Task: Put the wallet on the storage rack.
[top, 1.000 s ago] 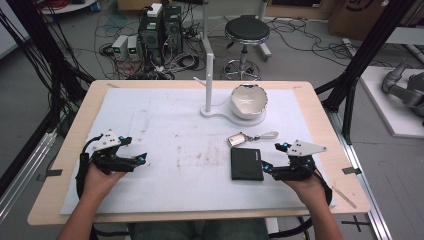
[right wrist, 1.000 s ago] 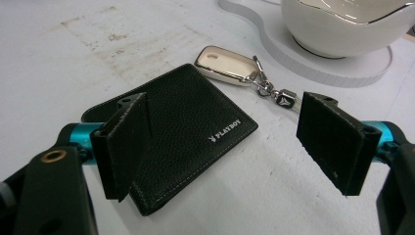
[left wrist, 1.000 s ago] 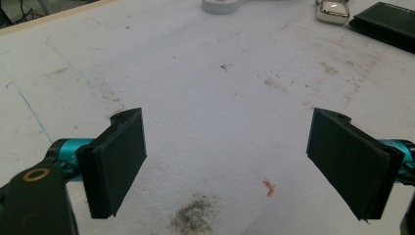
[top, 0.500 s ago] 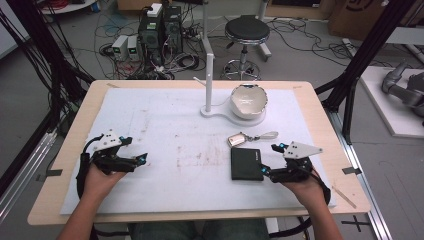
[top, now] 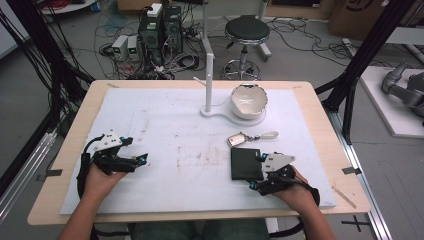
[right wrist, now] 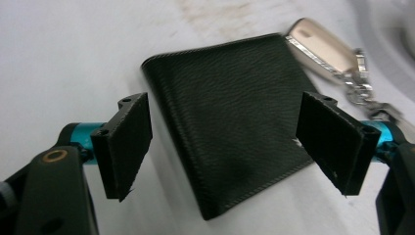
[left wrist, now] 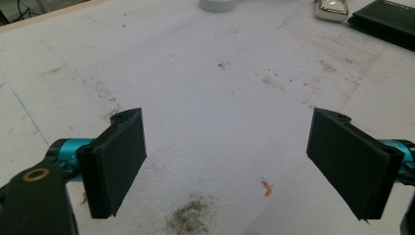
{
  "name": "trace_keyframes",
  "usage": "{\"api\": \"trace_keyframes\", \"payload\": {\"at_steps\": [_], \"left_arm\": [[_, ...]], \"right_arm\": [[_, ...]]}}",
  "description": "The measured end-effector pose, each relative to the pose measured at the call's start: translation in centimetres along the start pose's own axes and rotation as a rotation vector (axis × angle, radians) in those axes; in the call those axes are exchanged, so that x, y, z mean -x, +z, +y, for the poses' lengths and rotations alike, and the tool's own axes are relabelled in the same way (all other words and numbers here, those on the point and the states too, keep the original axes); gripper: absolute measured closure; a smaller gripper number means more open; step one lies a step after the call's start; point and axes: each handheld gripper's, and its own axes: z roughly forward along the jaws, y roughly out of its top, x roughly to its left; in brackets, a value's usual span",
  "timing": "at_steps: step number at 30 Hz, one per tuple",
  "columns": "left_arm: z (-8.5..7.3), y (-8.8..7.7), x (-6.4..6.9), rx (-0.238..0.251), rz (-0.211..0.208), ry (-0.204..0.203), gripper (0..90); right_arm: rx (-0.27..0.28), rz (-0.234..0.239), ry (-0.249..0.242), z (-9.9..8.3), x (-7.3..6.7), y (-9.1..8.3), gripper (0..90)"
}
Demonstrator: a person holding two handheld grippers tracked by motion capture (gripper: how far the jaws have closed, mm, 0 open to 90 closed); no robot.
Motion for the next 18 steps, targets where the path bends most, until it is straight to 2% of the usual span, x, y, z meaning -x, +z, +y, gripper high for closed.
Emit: {"api": "trace_keyframes", "payload": {"at_steps": [4, 5, 6, 7, 8, 9, 13, 14, 18], "left_arm": [[0.0, 0.0, 0.0, -0.002, -0.002, 0.003, 14.6], [0.0, 0.1, 0.0, -0.003, -0.002, 0.004, 14.6], [0.0, 0.1, 0.1, -0.002, -0.003, -0.001, 14.6], [0.0, 0.1, 0.1, 0.001, -0.007, -0.011, 14.6], [0.0, 0.1, 0.1, 0.011, -0.018, -0.028, 14.6], [0.0, 0.1, 0.2, 0.021, -0.027, -0.04, 14.6], [0.2, 0.3, 0.5, 0.023, -0.036, -0.033, 14.6], [0.2, 0.4, 0.6, 0.017, -0.034, -0.031, 14.6], [0.0, 0.5, 0.4, -0.001, -0.022, -0.018, 14.6]], "right_arm": [[-0.062, 0.01, -0.077, -0.1, -0.6, 1.0, 36.5], [-0.063, 0.008, -0.099, -0.2, -0.8, 1.0, 40.6], [-0.059, 0.016, -0.116, -0.1, -0.9, 0.9, 48.3], [-0.06, -0.001, -0.15, -0.1, -1.1, 0.9, 60.2], [-0.061, -0.032, -0.187, -0.2, -1.3, 0.9, 63.4], [-0.057, -0.03, -0.197, -0.2, -1.4, 0.8, 67.9], [-0.046, -0.018, -0.171, 0.0, -1.3, 0.5, 82.3], [-0.045, -0.02, -0.179, 0.1, -1.2, 0.4, 83.4], [-0.017, -0.02, -0.149, 0.5, -1.2, 0.0, 85.3]]}}
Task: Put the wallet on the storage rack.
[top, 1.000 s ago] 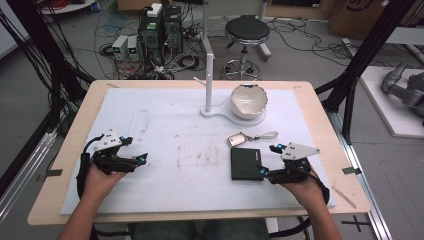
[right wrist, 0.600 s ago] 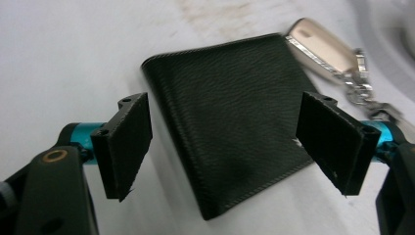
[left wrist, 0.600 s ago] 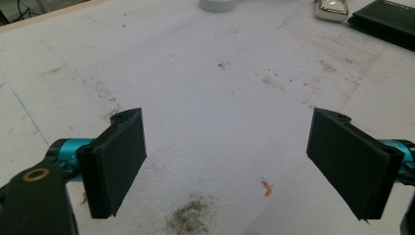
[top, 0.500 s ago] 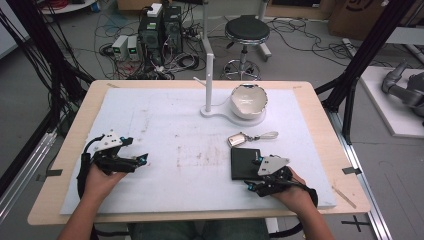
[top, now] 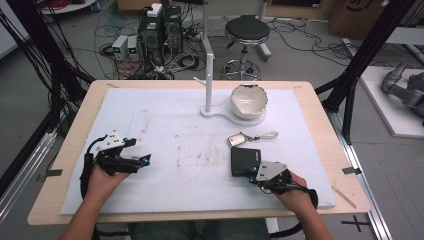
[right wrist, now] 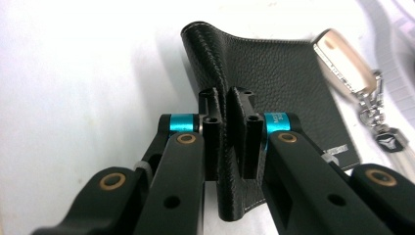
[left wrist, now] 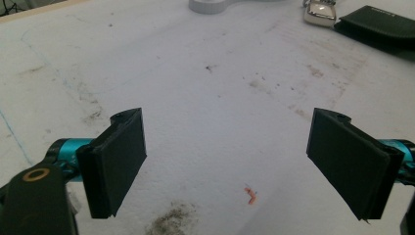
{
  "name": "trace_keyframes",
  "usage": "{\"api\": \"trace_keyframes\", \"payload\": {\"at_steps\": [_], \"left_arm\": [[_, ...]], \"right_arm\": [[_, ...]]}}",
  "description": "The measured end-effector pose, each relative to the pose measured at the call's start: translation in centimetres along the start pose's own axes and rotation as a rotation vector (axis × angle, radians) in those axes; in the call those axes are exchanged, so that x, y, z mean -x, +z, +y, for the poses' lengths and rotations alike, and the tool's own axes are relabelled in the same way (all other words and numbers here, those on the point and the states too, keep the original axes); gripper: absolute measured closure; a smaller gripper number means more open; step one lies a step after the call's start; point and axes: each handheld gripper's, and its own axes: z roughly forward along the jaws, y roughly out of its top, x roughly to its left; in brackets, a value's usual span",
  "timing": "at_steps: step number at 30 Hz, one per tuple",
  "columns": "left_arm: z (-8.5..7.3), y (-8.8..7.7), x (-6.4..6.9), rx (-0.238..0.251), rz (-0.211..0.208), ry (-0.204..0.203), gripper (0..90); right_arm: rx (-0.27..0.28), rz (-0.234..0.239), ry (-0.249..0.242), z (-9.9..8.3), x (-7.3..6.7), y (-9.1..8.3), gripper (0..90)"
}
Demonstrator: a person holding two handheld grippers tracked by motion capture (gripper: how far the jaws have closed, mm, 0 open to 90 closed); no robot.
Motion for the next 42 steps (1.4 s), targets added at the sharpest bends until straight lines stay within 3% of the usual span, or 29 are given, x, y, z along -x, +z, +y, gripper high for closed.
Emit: {"api": "trace_keyframes", "payload": {"at_steps": [8, 13, 18, 26, 35, 42], "left_arm": [[-0.1, -0.1, -0.2, 0.003, 0.007, -0.007, 14.6], [0.1, 0.0, -0.2, 0.017, 0.001, -0.028, 14.6], [0.2, 0.2, -0.2, 0.026, -0.002, -0.029, 14.6], [0.2, 0.2, -0.3, 0.031, 0.008, -0.04, 14.6], [0.2, 0.2, -0.4, 0.034, 0.01, -0.039, 14.6], [0.3, 0.3, -0.4, 0.032, 0.017, -0.03, 14.6]], "right_arm": [[0.074, -0.042, 0.014, 0.9, 0.5, -1.8, 85.7], [0.125, -0.045, 0.055, 1.3, 1.3, -2.8, 85.7], [0.173, -0.088, 0.113, 2.7, 2.6, -4.1, 85.6], [0.259, -0.115, 0.232, 4.1, 4.5, -5.6, 85.6], [0.305, -0.143, 0.336, 5.5, 7.2, -6.6, 85.5], [0.291, -0.196, 0.378, 6.1, 9.8, -6.8, 85.5]]}}
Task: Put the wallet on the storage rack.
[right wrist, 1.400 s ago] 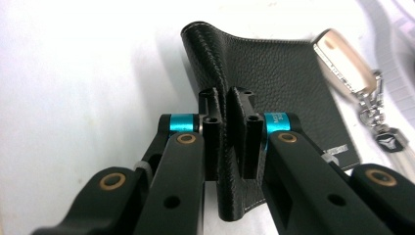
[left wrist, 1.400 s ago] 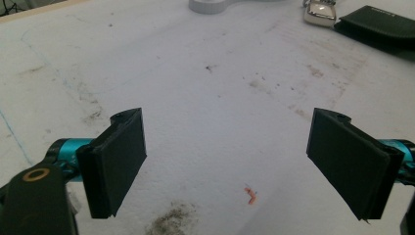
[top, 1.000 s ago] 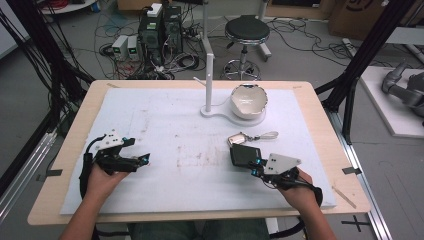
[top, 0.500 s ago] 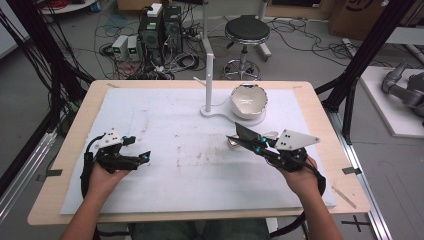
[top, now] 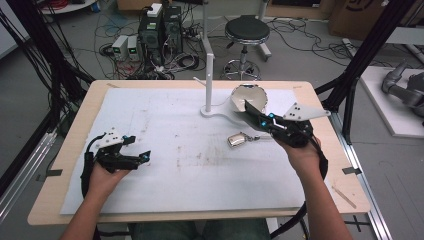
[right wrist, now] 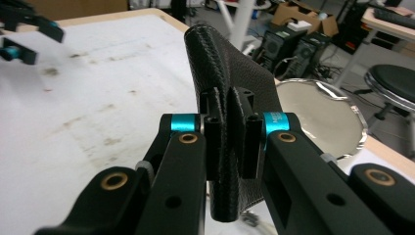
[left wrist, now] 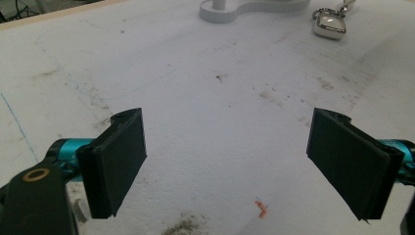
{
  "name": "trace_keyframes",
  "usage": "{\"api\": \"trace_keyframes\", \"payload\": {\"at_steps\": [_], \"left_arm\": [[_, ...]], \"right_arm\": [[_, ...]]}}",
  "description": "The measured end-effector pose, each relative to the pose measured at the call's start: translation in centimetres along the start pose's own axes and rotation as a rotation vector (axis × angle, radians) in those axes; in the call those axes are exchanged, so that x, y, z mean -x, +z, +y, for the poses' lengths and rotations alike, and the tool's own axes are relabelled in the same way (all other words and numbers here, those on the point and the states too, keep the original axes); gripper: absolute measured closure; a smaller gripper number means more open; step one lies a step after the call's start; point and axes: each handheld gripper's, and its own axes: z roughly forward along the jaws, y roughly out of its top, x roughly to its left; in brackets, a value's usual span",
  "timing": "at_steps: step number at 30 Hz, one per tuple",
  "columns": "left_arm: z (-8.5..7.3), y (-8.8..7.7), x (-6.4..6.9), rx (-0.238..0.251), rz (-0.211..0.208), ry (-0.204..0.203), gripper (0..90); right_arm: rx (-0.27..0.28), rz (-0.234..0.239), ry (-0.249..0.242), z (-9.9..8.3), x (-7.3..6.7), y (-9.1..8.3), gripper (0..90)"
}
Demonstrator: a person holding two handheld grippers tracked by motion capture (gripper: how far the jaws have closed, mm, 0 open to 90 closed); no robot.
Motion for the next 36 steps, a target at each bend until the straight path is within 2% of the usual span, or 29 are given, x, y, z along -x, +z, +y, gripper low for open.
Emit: {"api": "trace_keyframes", "payload": {"at_steps": [6, 13, 20, 25, 33, 36], "left_arm": [[0.1, -0.1, 0.0, 0.003, -0.001, 0.01, 14.7], [0.2, -0.1, -0.1, -0.007, 0.004, 0.017, 14.7], [0.2, -0.1, 0.0, -0.008, -0.002, 0.022, 14.7], [0.2, 0.0, 0.0, -0.011, -0.007, 0.028, 14.7], [0.2, 0.0, 0.0, -0.012, -0.006, 0.027, 14.7], [0.2, 0.0, 0.1, -0.007, -0.006, 0.02, 14.7]], "right_arm": [[-0.019, -0.043, -0.004, 1.5, 1.8, 1.0, 85.5], [-0.054, -0.062, -0.014, 2.9, 3.7, 3.1, 85.5], [-0.094, -0.084, -0.014, 3.0, 5.0, 5.2, 85.5], [-0.113, -0.089, -0.008, 2.6, 5.6, 6.2, 85.4], [-0.142, -0.074, -0.011, 2.0, 5.4, 7.6, 85.4], [-0.155, -0.07, 0.009, 1.6, 5.5, 8.4, 85.4]]}}
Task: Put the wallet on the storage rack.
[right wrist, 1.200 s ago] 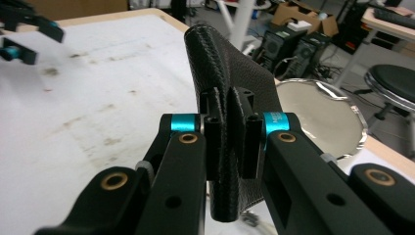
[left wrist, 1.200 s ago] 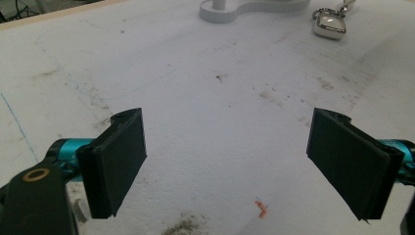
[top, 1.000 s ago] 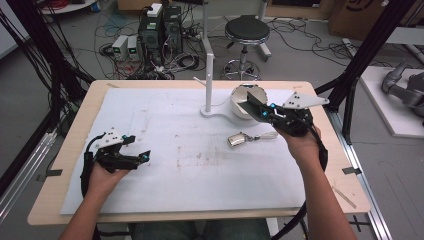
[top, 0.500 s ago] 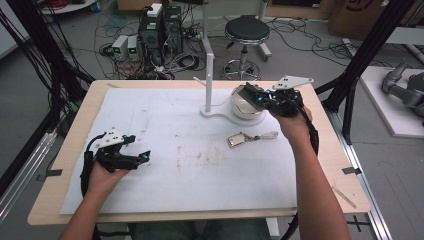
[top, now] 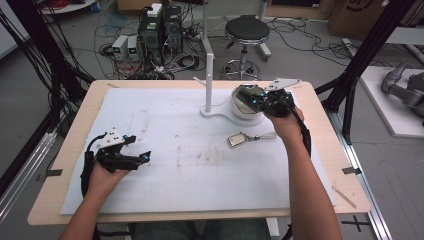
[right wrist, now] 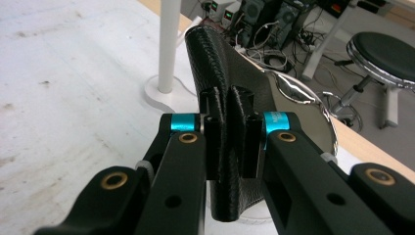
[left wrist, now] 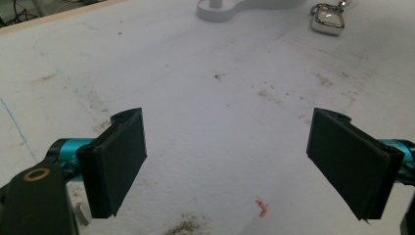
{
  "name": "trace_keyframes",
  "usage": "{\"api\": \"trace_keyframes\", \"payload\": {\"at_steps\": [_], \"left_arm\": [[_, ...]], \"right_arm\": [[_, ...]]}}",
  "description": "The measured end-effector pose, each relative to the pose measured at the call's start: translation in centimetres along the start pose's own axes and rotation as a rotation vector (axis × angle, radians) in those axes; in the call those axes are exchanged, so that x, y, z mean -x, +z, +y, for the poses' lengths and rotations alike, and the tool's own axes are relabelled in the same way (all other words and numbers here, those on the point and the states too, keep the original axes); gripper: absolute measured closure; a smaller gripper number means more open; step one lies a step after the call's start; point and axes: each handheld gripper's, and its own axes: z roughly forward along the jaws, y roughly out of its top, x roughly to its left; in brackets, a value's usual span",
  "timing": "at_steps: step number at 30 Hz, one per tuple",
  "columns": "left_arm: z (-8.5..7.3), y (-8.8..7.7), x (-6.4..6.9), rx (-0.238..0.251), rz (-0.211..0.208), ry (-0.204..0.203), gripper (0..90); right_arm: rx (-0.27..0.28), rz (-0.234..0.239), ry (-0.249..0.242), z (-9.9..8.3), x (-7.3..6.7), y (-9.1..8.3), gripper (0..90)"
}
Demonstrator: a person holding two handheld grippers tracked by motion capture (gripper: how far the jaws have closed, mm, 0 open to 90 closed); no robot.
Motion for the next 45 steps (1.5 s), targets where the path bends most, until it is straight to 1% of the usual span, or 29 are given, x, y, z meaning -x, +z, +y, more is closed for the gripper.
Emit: {"api": "trace_keyframes", "payload": {"at_steps": [3, 7, 13, 14, 16, 17, 18, 19, 20, 21, 22, 23, 25, 26, 28, 29, 31, 33, 36, 37, 38, 39, 40, 41, 42, 43, 45], "left_arm": [[0.0, 0.0, 0.0, -0.003, 0.0, 0.003, 14.7], [0.0, 0.0, 0.0, -0.003, 0.0, 0.002, 14.7], [0.0, 0.1, -0.1, -0.007, -0.001, 0.005, 14.7], [0.0, 0.0, -0.1, -0.007, -0.001, 0.006, 14.7], [0.0, 0.0, -0.1, -0.006, -0.002, 0.001, 14.7], [0.0, 0.0, -0.1, -0.004, 0.001, 0.001, 14.7], [0.0, 0.0, -0.1, -0.005, 0.001, 0.001, 14.7], [0.0, 0.0, -0.1, -0.005, 0.001, 0.001, 14.7], [0.0, 0.0, -0.1, -0.002, 0.003, -0.001, 14.7], [0.0, 0.0, -0.1, 0.0, 0.002, 0.0, 14.7], [0.0, -0.1, 0.0, 0.001, 0.0, 0.003, 14.7], [0.0, -0.1, 0.0, 0.004, 0.001, 0.002, 14.7], [0.0, -0.1, 0.0, 0.004, -0.001, 0.004, 14.7], [0.1, -0.1, 0.0, 0.007, 0.001, 0.008, 14.7], [0.2, -0.2, -0.1, 0.009, 0.0, 0.009, 14.7], [0.3, -0.2, -0.1, 0.012, 0.001, 0.008, 14.7], [0.3, -0.2, -0.1, 0.021, 0.002, 0.008, 14.6], [0.3, -0.2, 0.0, 0.018, 0.0, 0.015, 14.6], [0.3, -0.1, 0.0, 0.019, -0.003, 0.018, 14.6], [0.3, -0.1, -0.1, 0.019, -0.002, 0.021, 14.6], [0.3, -0.1, -0.1, 0.019, -0.002, 0.021, 14.6], [0.3, -0.2, -0.1, 0.023, -0.003, 0.02, 14.6], [0.3, -0.2, -0.1, 0.023, -0.003, 0.02, 14.6], [0.2, -0.2, -0.1, 0.023, -0.003, 0.026, 14.7], [0.2, -0.2, -0.1, 0.023, -0.003, 0.026, 14.6], [0.2, -0.2, -0.1, 0.017, -0.002, 0.039, 14.6], [0.2, -0.3, -0.1, 0.018, -0.003, 0.042, 14.6]], "right_arm": [[-0.019, -0.004, 0.002, -0.2, 0.2, 0.7, 85.4], [-0.044, -0.014, 0.017, -0.4, 0.5, 1.7, 85.2], [-0.052, -0.034, 0.041, -0.8, 0.8, 2.6, 83.5], [-0.052, -0.035, 0.038, -0.8, 0.8, 2.8, 82.0], [-0.051, -0.053, 0.036, -0.8, 0.6, 2.8, 76.5], [-0.049, -0.054, 0.036, -0.7, 0.5, 2.7, 73.6], [-0.041, -0.052, 0.02, -0.6, 0.5, 2.6, 66.9], [-0.041, -0.052, 0.02, -0.6, 0.5, 2.6, 66.9], [-0.036, -0.063, 0.022, -0.5, 0.2, 2.1, 58.9], [-0.028, -0.054, 0.025, -0.4, 0.2, 1.7, 57.7], [-0.02, -0.054, 0.025, -0.4, 0.2, 1.3, 54.2], [-0.013, -0.047, 0.04, -0.4, 0.1, 0.9, 49.8], [-0.009, -0.026, 0.066, -0.5, 0.1, -0.1, 44.1], [0.008, -0.019, 0.073, -0.6, -0.1, -0.6, 42.4], [0.074, -0.032, 0.07, -1.3, -0.6, -1.8, 40.5], [0.084, -0.028, 0.078, -1.7, -0.7, -2.2, 37.9], [0.102, -0.031, 0.084, -2.5, -1.0, -3.0, 36.6], [0.124, -0.027, 0.099, -3.4, -1.5, -4.0, 34.5], [0.146, -0.017, 0.109, -4.8, -2.2, -5.5, 32.8], [0.155, -0.018, 0.105, -5.3, -2.5, -6.0, 31.8], [0.155, -0.018, 0.105, -5.3, -2.5, -6.0, 31.8], [0.173, -0.014, 0.107, -6.3, -3.1, -6.8, 31.0], [0.173, -0.014, 0.107, -6.3, -3.1, -6.8, 31.0], [0.188, -0.014, 0.109, -7.4, -3.7, -7.3, 30.4], [0.188, -0.014, 0.109, -7.4, -3.7, -7.3, 30.4], [0.186, -0.013, 0.115, -8.4, -4.2, -7.3, 28.1], [0.194, -0.016, 0.129, -9.3, -4.4, -7.2, 26.7]]}}
